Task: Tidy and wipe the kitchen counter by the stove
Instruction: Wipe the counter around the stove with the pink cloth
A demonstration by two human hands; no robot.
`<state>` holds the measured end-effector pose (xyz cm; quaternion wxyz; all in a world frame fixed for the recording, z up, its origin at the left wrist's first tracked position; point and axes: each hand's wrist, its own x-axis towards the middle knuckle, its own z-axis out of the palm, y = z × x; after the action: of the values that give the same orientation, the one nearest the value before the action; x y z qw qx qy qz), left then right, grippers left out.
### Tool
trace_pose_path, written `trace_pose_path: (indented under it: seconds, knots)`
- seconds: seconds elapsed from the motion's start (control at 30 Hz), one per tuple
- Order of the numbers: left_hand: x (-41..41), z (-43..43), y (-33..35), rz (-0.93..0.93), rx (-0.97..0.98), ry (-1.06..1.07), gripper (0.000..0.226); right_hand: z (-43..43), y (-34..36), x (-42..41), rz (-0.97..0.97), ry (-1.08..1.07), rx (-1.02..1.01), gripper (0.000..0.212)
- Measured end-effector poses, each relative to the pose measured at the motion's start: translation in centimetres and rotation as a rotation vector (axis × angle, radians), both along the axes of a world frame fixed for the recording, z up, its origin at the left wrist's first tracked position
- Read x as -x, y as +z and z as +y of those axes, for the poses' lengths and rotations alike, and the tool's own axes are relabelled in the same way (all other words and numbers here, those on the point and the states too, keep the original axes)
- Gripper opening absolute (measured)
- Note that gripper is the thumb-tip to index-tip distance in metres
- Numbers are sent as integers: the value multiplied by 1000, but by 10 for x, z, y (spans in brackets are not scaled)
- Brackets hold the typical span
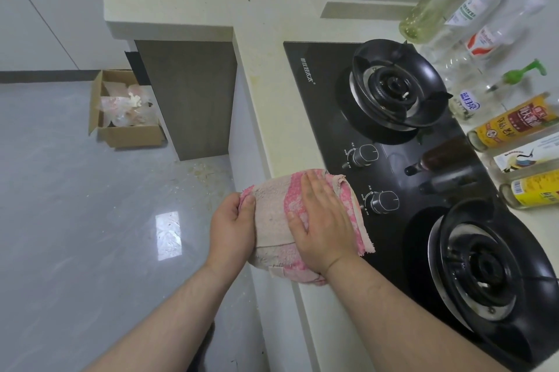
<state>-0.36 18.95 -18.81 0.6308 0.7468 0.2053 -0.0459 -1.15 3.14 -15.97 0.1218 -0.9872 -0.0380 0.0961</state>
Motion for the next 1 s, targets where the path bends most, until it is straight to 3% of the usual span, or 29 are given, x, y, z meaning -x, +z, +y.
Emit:
trace_pose_path:
  seconds: [1.0]
  knots:
    - [-75,15,-4,28,32,-7,28,15,0,-71,1,18,29,75]
